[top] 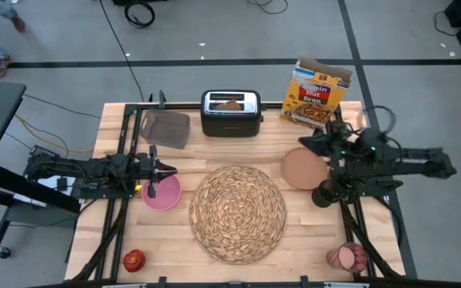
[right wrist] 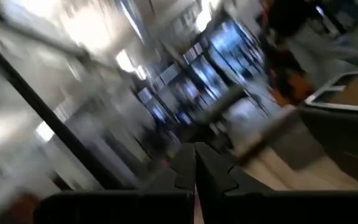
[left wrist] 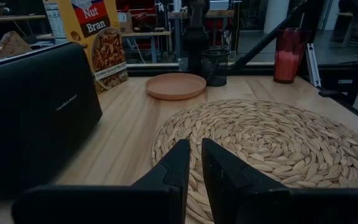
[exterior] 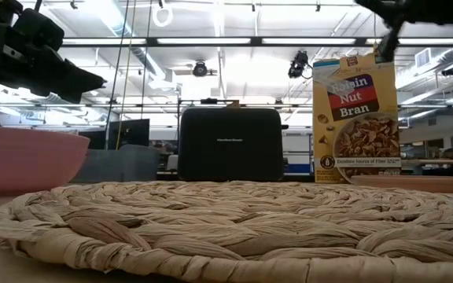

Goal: Arrange a breakfast setting
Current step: Adjust the brown placemat

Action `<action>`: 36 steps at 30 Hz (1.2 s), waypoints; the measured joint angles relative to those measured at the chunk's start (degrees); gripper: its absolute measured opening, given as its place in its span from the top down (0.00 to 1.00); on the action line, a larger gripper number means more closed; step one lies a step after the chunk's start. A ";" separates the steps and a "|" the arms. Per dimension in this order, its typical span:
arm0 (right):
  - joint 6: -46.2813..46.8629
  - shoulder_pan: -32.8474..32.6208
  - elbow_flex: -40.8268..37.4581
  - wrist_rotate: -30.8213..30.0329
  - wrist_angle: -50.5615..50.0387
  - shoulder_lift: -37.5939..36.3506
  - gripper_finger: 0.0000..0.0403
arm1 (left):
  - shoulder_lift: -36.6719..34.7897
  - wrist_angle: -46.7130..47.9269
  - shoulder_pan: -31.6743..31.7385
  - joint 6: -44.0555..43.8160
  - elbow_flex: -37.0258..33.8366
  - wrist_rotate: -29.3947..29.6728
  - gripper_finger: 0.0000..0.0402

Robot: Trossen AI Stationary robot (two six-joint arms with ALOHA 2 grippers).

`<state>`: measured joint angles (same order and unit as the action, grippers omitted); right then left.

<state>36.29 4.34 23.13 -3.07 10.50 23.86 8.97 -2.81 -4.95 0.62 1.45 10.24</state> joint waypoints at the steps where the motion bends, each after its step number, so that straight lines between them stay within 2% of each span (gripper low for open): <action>1: -2.96 -0.87 3.19 0.00 -2.30 4.25 0.98 | 0.00 0.00 0.00 0.00 0.00 -0.02 0.87; 7: -14.97 -6.70 18.82 -0.28 -12.04 29.68 0.98 | 0.01 0.00 0.00 0.00 0.00 -0.02 0.87; 11: -16.76 -9.65 25.49 -0.31 -15.17 44.48 0.98 | 0.02 0.00 0.00 0.00 0.00 0.00 0.87; 16: -16.57 -13.12 31.99 0.38 -15.77 58.27 0.98 | 0.00 0.00 0.00 0.00 0.00 0.00 0.87; 23: -16.97 -18.79 39.17 1.21 -20.25 70.20 0.98 | 0.00 0.00 0.00 0.00 -0.01 0.00 0.87; 36: -23.01 -26.52 39.54 3.03 -19.22 83.65 0.98 | 0.01 0.02 0.00 0.00 0.00 0.00 0.87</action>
<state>13.28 -22.18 62.67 -0.04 -8.72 107.51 8.98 -2.79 -4.95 0.62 1.45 10.24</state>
